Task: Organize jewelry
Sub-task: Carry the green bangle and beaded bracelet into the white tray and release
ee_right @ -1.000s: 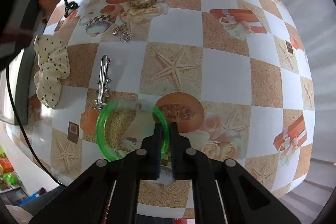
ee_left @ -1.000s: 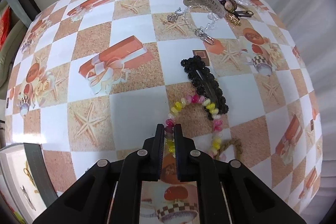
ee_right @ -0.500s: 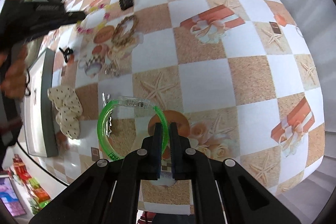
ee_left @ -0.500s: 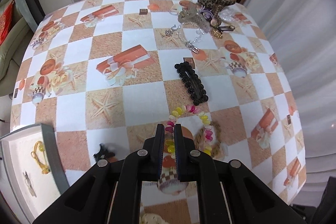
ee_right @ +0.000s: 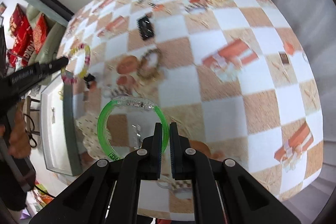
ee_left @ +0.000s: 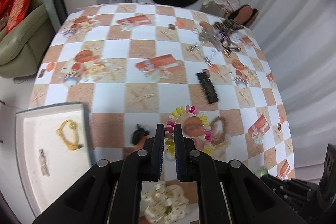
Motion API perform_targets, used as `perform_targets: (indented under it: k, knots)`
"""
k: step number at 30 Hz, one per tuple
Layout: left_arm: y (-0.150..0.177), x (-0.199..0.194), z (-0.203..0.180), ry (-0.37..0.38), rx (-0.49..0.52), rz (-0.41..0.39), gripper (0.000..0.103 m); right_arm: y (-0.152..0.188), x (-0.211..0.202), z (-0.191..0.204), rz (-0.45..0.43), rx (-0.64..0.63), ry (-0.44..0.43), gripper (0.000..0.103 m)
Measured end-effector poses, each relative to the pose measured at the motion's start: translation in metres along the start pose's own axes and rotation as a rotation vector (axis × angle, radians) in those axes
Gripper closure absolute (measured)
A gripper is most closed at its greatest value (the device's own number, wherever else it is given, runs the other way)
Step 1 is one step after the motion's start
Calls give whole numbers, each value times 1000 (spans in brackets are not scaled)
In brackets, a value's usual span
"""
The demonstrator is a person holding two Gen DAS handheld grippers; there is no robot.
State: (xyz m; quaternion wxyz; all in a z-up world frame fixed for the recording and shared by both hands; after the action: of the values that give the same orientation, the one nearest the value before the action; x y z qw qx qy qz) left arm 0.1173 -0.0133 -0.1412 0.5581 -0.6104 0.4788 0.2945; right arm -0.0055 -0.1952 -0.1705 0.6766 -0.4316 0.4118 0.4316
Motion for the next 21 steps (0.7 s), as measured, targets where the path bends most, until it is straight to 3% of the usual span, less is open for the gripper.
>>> perform_targets:
  k: [9, 21]
  knots:
    - [17, -43, 78, -52, -137, -52, 89, -29, 1, 77, -9, -143, -63, 96]
    - [82, -68, 193, -170, -380, -45, 89, -51, 35, 222, 33, -428, -160, 96]
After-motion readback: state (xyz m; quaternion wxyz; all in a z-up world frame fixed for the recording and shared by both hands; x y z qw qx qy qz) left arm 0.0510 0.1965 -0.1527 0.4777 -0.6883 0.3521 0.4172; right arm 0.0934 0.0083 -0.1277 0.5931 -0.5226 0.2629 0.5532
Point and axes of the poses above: each gripper's, at about its wrist camera, not at the fingertips, and x roughly the way its jaws point, z to its left, y to its underside, the point moved 10 cm from there along x, roughly the way its jaws point, and after that the axes turned 1 degree about -y, right-handed, at the moved point
